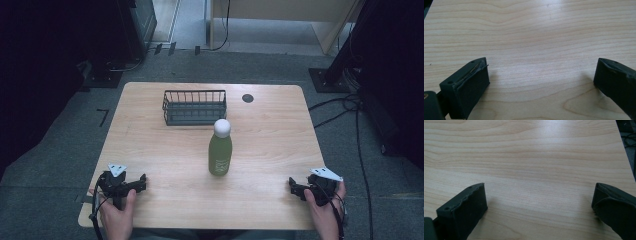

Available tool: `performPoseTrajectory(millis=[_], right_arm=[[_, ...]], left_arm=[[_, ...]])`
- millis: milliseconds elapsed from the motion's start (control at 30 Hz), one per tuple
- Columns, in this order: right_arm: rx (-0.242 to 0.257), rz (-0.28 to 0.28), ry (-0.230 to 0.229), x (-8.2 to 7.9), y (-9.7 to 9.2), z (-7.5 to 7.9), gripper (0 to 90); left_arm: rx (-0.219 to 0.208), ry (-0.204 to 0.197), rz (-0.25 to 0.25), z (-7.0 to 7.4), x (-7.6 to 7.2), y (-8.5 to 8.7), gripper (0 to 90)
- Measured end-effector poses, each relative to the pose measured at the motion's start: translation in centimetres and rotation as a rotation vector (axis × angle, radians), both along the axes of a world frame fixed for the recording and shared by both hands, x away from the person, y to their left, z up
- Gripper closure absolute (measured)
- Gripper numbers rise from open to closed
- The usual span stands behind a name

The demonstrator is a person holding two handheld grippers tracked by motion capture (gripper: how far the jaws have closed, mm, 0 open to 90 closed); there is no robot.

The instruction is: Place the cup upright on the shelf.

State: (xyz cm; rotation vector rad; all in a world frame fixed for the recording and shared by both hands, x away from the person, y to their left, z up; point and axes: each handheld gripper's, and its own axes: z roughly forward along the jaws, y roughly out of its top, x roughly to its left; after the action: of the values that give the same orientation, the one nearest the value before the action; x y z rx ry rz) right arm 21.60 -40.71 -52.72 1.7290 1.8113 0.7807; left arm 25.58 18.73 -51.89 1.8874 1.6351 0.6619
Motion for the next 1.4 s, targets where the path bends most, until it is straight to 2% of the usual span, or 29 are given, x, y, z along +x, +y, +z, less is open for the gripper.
performPoseTrajectory(millis=[167,400,500,700,967,1067,1400], right_arm=[[0.002,-0.007,0.002,0.1,0.0,0.0,0.0],[0.003,0.013,0.002,0.1,-0.1,0.0,0.0],[0.019,0.005,0.008,0.1,0.1,0.2,0.0],[0.023,0.021,-0.032,-0.1,1.1,1.2,0.0],[0.047,0.065,-0.058,0.2,2.9,2.3,0.0],[0.070,0.080,-0.065,0.5,3.4,2.6,0.0],[0.083,0.143,-0.076,1.2,6.1,3.2,0.0]], left_arm=[[-0.001,0.000,0.000,0.0,0.0,0.0,0.3],[0.000,0.001,0.002,0.0,0.3,-0.1,0.0],[0.000,0.000,0.001,0.0,0.3,-0.1,0.0],[-0.001,-0.001,0.002,0.0,0.3,-0.1,0.0],[-0.001,-0.001,0.003,0.0,0.3,-0.1,0.0],[-0.001,-0.001,0.003,0.0,0.3,-0.1,0.0],[0.001,0.000,0.001,0.0,0.3,-0.1,0.0]])
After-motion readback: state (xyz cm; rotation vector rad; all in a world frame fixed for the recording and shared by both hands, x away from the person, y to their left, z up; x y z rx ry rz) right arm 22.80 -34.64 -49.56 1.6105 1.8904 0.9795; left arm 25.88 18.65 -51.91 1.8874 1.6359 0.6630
